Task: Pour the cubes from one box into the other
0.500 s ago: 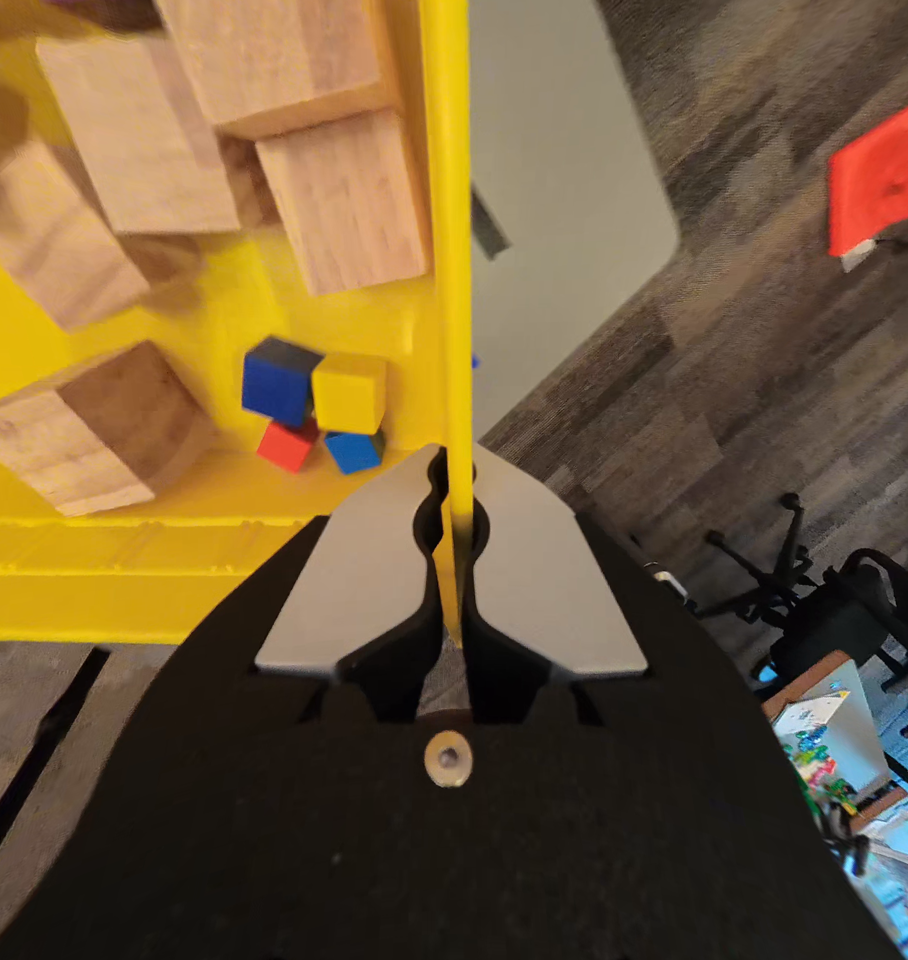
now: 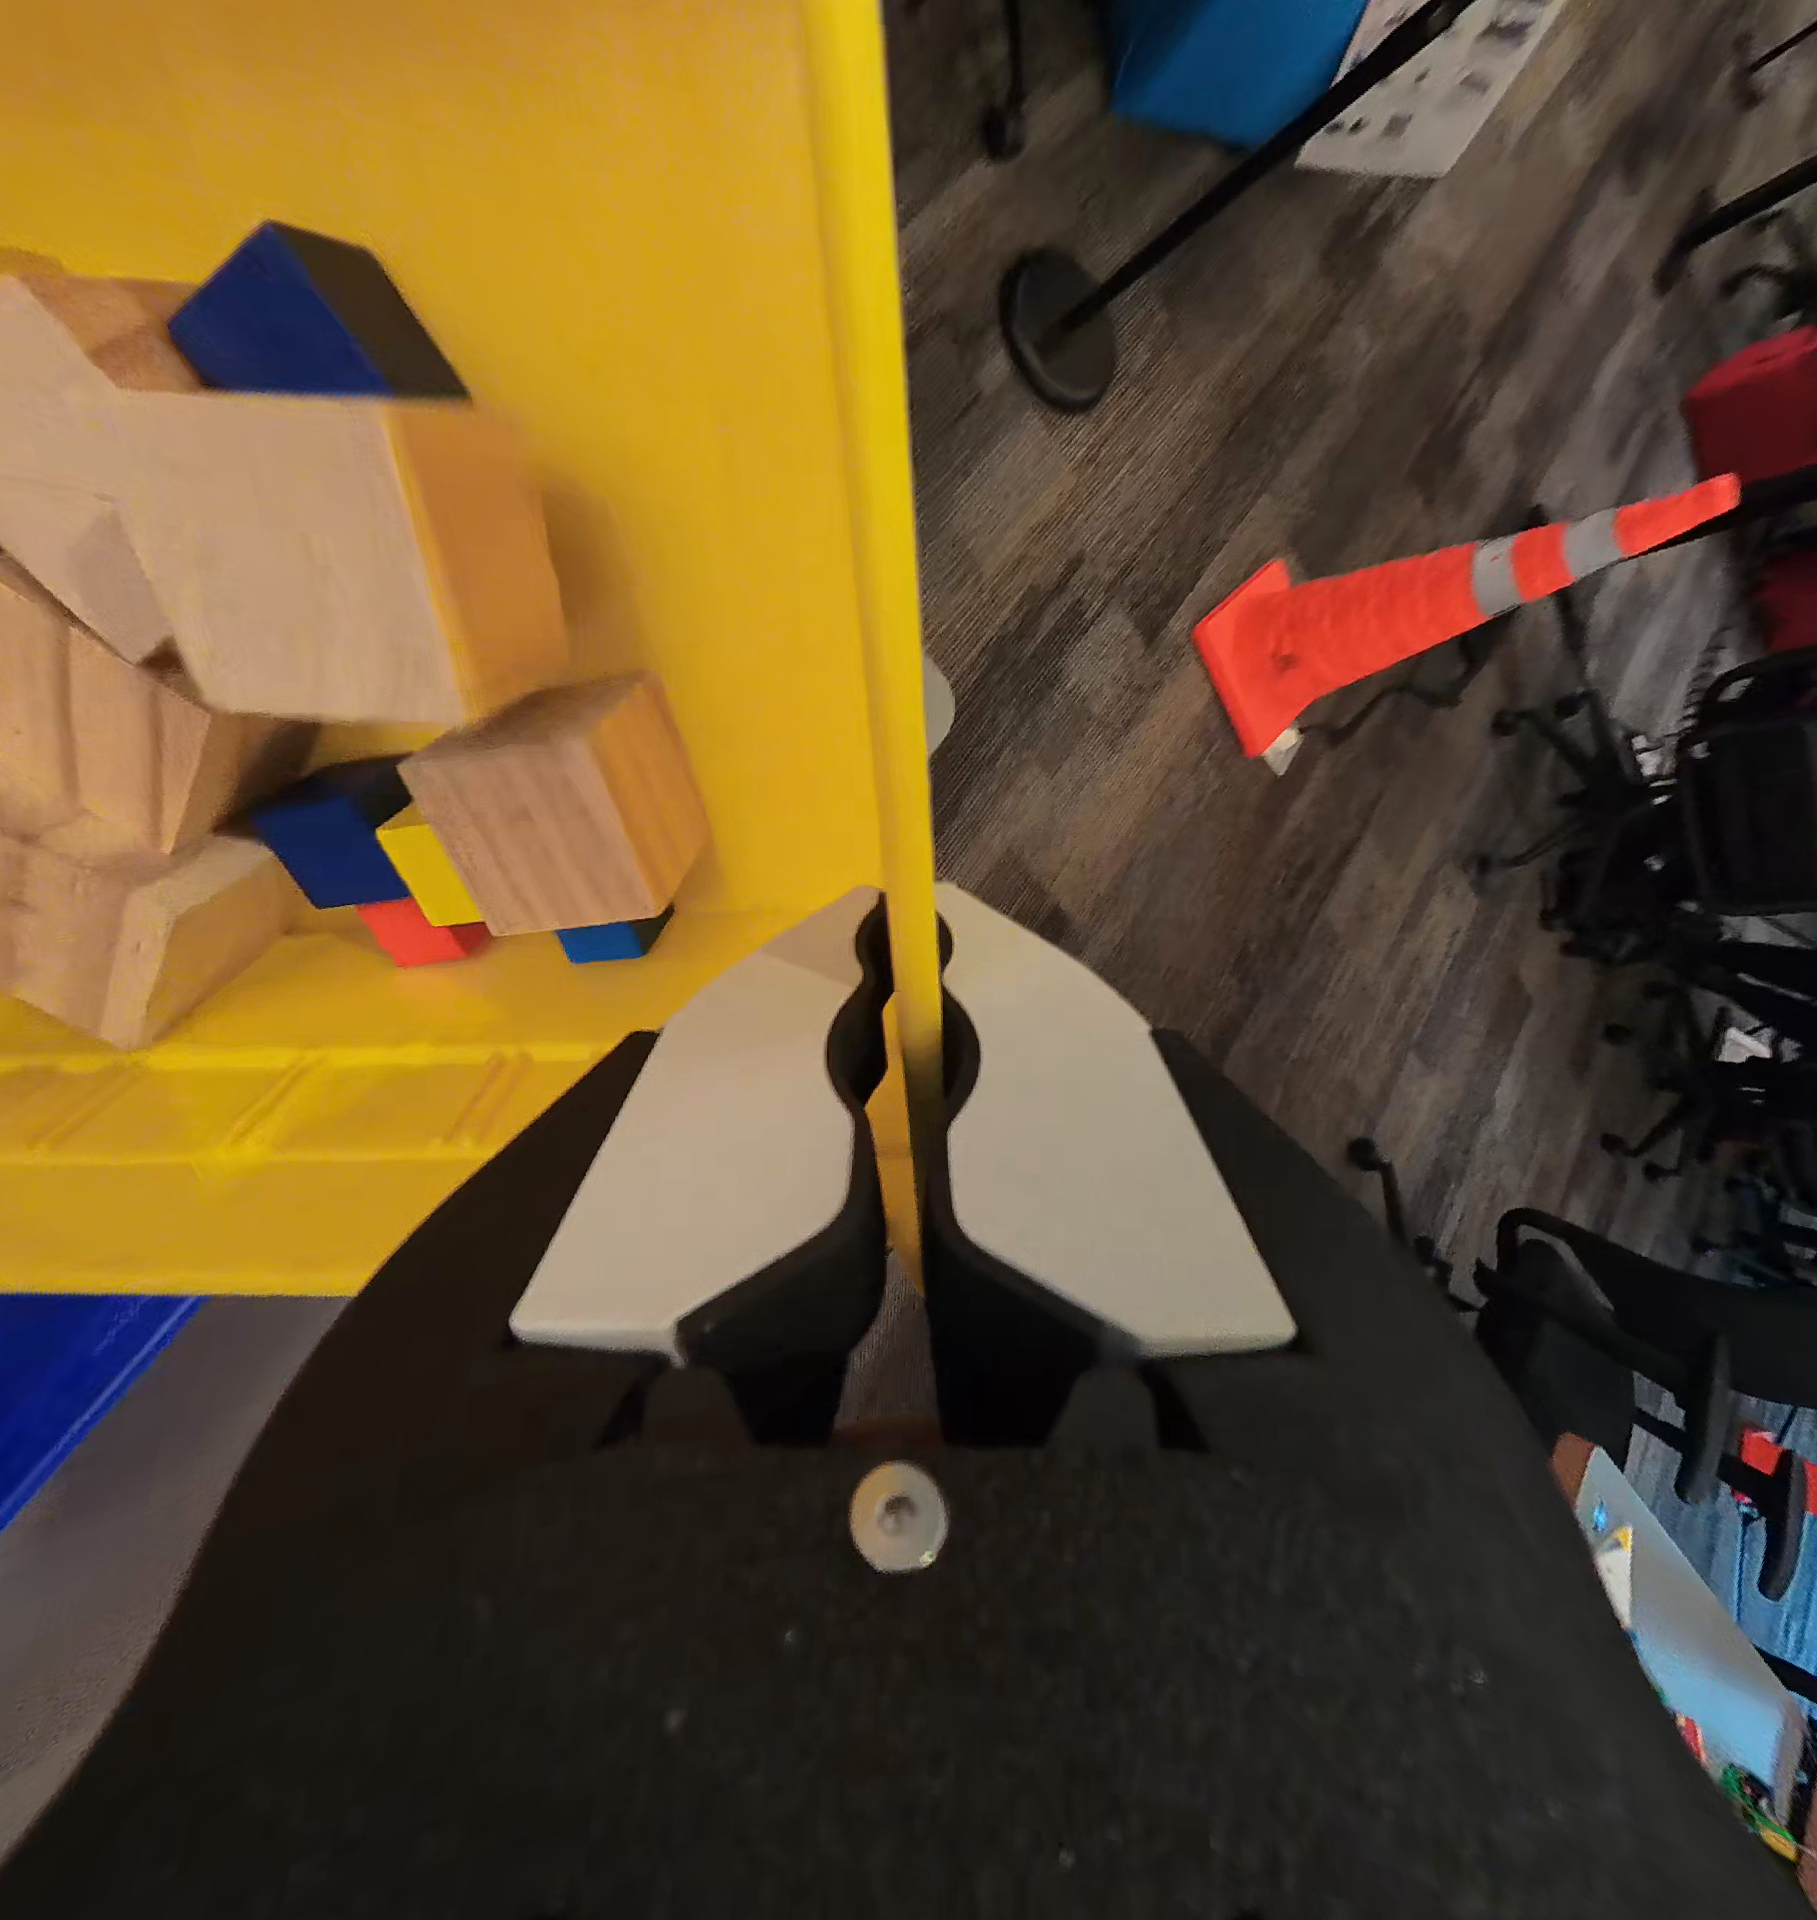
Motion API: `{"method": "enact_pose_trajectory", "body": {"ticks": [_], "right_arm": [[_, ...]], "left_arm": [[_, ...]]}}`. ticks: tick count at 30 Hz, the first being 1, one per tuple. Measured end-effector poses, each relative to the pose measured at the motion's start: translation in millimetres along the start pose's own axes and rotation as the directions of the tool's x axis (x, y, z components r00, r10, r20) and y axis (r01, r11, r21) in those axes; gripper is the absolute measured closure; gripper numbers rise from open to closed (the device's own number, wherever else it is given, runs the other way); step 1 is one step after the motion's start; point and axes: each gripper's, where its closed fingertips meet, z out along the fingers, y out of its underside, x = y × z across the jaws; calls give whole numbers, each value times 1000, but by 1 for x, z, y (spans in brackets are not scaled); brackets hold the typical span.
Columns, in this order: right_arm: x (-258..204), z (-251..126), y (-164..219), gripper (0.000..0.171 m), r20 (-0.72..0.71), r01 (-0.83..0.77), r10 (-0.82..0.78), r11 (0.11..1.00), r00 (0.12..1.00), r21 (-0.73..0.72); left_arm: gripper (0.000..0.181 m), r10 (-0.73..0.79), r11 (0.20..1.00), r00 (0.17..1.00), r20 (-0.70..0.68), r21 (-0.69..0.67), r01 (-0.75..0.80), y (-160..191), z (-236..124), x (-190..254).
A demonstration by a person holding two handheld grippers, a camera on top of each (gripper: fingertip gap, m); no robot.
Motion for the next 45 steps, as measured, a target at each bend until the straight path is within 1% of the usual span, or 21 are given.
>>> {"method": "enact_pose_trajectory", "body": {"ticks": [3, 7, 10, 13, 15, 18, 27, 32, 37, 45], "right_arm": [[-1, -6, 1, 168, -80, -10, 17, 997, 997, 80], [-8, -18, 14, 168, -168, -12, 34, 991, 985, 136], [-15, -27, 28, 168, -239, -27, 67, 986, 969, 166], [-21, -35, 41, 168, -291, -69, 134, 972, 947, 224], [-26, -37, 52, 168, -335, -72, 147, 972, 931, 224], [-33, -44, 61, 168, -359, -107, 200, 959, 911, 262], [-53, -72, 79, 168, -498, -84, 249, 940, 831, 329], [-71, -94, 86, 168, -587, -70, 304, 920, 751, 387], [-89, -107, 89, 168, -664, -28, 327, 908, 672, 418], [-99, -112, 97, 168, -688, -17, 371, 887, 623, 462]], "left_arm": [[177, 44, 998, 998, 43, 53, -46, 3, 0, 2], [177, 83, 990, 994, 69, 112, -91, 8, -3, 12], [177, 122, 982, 989, 79, 135, -131, 13, -3, 22], [177, 150, 976, 985, 80, 148, -161, 16, 0, 28], [177, 170, 972, 982, 77, 151, -180, 18, 3, 31], [177, 186, 967, 980, 66, 165, -194, 22, 2, 35], [177, 233, 949, 969, 76, 199, -244, 30, 3, 45], [177, 261, 936, 962, 83, 220, -273, 34, 2, 50], [176, 243, 945, 967, 70, 207, -252, 38, 3, 47], [176, 247, 946, 967, 70, 201, -256, 40, 4, 49]]}}
